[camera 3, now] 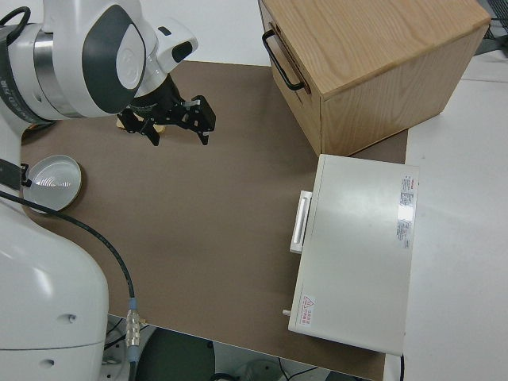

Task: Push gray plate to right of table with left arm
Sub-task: 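Push the gray plate with the left gripper across the table toward the toaster oven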

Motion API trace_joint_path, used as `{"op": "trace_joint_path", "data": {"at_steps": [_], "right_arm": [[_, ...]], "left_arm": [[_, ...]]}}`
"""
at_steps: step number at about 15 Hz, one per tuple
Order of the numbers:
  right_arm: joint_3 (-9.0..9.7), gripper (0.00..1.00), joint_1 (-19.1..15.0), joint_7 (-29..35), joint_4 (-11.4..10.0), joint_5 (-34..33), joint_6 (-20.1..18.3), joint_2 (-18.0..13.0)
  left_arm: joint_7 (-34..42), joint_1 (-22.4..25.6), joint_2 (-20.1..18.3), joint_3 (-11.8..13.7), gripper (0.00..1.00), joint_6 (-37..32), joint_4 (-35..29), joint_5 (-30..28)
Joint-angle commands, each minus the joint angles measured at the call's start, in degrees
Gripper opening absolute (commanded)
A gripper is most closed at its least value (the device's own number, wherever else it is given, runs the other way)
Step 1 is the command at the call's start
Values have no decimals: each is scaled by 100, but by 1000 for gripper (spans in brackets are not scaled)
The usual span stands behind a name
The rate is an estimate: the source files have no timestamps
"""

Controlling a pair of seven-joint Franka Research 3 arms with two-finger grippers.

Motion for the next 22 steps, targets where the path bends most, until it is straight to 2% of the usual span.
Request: {"op": "trace_joint_path", "data": {"at_steps": [1,6,12,15,22], "right_arm": [[69,983,-111,13,45,23,-92,-17],[78,983,-111,13,45,23,-83,-17],[78,983,-111,13,45,23,-83,-17],[69,983,-111,13,45,23,-83,-17],[78,983,-111,13,45,15,-92,-17]], "left_arm": [[-364,-128,122,-117,0,87,51,-60],[-1445,-155,342,-846,0,87,359,-60],[-2332,-155,553,-1444,0,69,692,-51],[-2624,-224,641,-1603,0,60,807,-16],[-3502,-901,1124,-1604,0,87,1282,28]]}}
